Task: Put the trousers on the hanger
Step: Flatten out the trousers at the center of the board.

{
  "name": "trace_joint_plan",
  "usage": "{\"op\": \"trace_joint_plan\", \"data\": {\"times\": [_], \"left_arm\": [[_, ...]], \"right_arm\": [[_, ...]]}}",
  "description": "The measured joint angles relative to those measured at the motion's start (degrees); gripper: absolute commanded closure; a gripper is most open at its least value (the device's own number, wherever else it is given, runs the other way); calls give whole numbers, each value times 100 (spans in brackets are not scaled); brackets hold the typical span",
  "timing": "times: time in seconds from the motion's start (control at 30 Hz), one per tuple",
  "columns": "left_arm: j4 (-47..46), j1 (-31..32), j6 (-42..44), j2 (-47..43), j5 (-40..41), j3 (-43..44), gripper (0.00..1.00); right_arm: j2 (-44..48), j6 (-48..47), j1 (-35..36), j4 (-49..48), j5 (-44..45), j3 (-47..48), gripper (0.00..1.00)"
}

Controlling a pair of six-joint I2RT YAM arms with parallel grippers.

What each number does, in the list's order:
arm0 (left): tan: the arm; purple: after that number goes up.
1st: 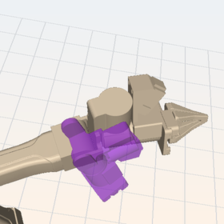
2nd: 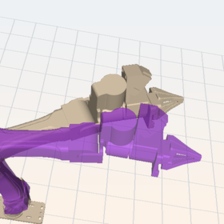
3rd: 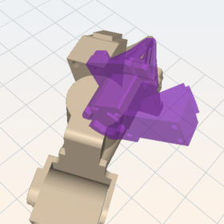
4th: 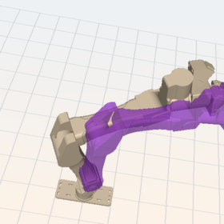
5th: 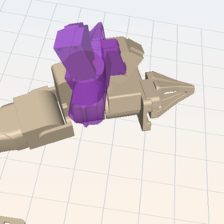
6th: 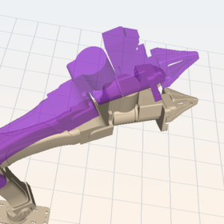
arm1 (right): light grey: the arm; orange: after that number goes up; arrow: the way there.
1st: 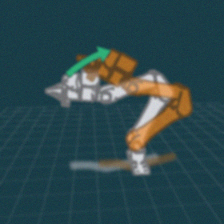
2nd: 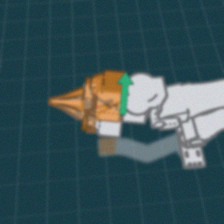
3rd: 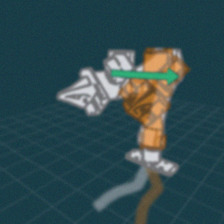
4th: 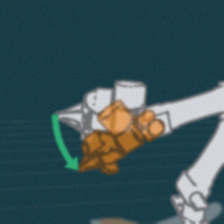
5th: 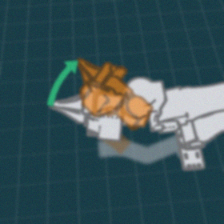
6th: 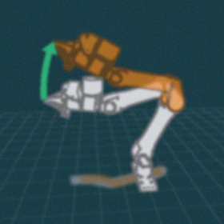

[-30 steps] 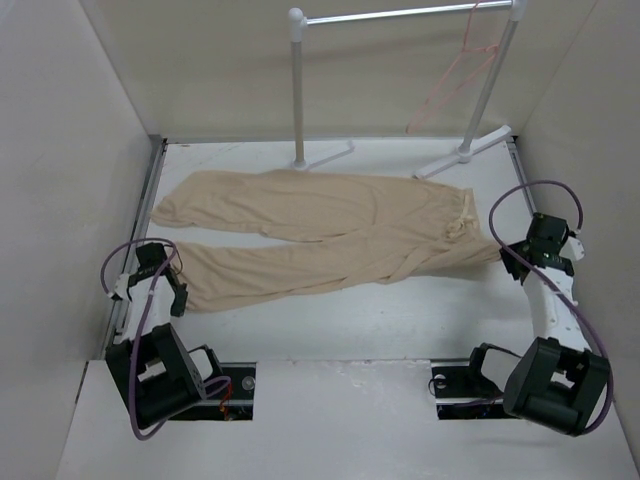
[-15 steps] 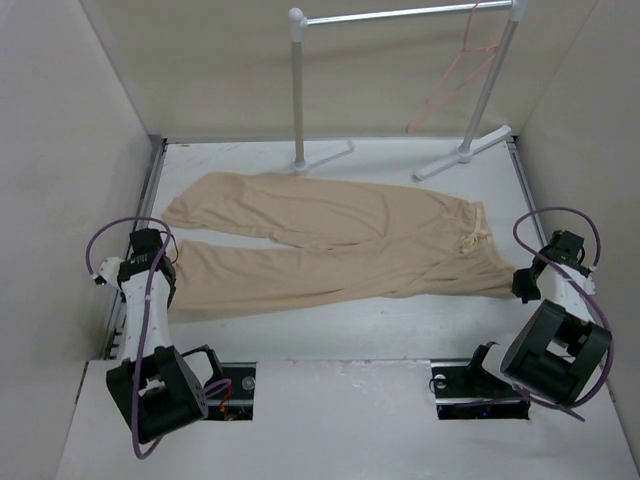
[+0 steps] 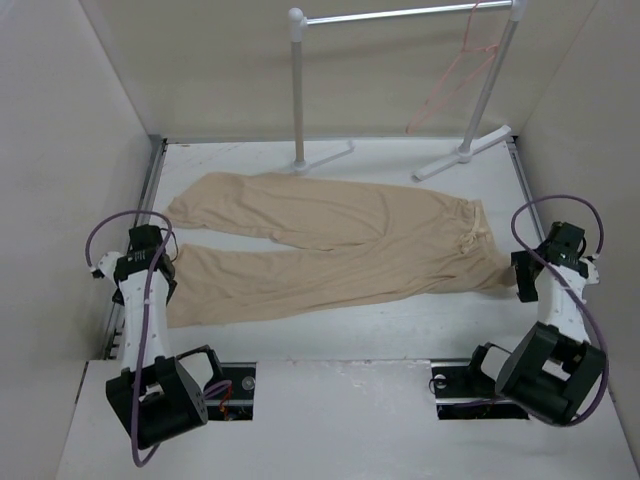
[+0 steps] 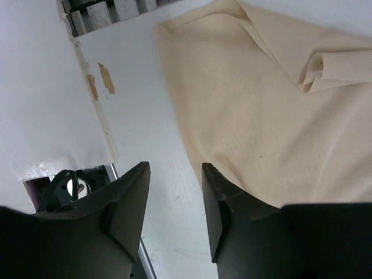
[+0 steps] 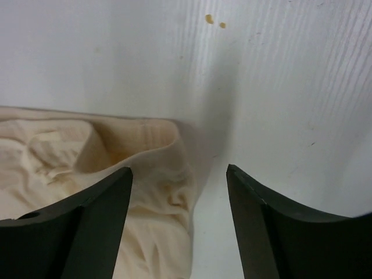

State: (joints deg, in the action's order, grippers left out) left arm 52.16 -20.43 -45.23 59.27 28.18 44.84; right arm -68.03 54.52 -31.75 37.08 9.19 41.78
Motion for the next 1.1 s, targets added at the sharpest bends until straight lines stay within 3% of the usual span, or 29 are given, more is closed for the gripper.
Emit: {"op": "trace_joint_plan", "data": {"times": [0.17,0.3,0.43,0.5,0.6,0.83,1.1], "left_arm": [[-79,232,0,63,-28,575,61],[-647,323,22,638,-127,824,67],[-1134,382,197,1729,-247,844,64],[-1316,400,302,2184,-262,846,63],[-1462,422,420,2555,-249,890,63],[-1784,422,546,3141,-109,1425,64],[-1897,424,577,3676,-79,1456,65]], "right_arm": [[979,-7,476,155,4,173,25],[1523,-50,1237,133,35,225,33],[2059,-181,2092,20,-20,-83,71],[2352,-243,2465,-22,-116,-284,76],[2566,-404,2979,-85,-369,-470,73],[2260,-664,4081,-317,-791,-966,55],[2269,-704,4236,-328,-885,-1108,50]]}}
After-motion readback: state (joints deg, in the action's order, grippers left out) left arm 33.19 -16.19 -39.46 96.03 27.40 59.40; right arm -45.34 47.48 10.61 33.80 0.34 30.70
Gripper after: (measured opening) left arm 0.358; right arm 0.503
